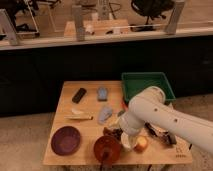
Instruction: Place fork in table surface
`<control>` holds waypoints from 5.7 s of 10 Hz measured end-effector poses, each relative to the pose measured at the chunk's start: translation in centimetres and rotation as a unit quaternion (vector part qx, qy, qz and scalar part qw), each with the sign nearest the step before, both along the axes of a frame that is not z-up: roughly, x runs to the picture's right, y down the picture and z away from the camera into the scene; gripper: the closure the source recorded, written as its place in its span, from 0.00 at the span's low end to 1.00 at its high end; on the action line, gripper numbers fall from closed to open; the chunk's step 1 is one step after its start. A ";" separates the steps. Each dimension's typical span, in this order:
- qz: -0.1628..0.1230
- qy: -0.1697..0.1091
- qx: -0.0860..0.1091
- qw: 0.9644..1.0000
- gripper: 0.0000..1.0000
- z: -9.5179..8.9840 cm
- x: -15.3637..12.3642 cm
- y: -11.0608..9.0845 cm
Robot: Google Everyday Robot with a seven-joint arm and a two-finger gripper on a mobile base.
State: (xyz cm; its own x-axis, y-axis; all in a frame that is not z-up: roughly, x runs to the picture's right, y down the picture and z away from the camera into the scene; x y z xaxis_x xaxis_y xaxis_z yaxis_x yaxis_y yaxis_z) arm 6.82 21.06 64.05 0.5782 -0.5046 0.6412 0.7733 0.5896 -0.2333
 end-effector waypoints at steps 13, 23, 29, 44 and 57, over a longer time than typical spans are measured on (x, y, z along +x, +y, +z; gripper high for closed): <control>-0.177 -0.117 0.010 0.977 0.20 3.2 -7.2 2.5; -0.220 -0.100 -0.020 0.970 0.42 5.3 -5.0 5.4; -0.230 -0.098 -0.039 0.967 0.42 4.4 -4.3 9.6; -0.235 -0.067 -0.049 0.968 0.20 4.9 -5.3 7.6; -0.226 -0.057 -0.075 0.970 0.52 5.5 -5.3 9.1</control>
State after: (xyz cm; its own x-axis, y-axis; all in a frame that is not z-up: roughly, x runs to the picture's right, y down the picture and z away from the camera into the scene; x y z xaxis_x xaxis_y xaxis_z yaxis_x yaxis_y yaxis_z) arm 1.52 30.16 69.57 0.2409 -0.5866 0.7732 0.9705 0.1509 -0.1880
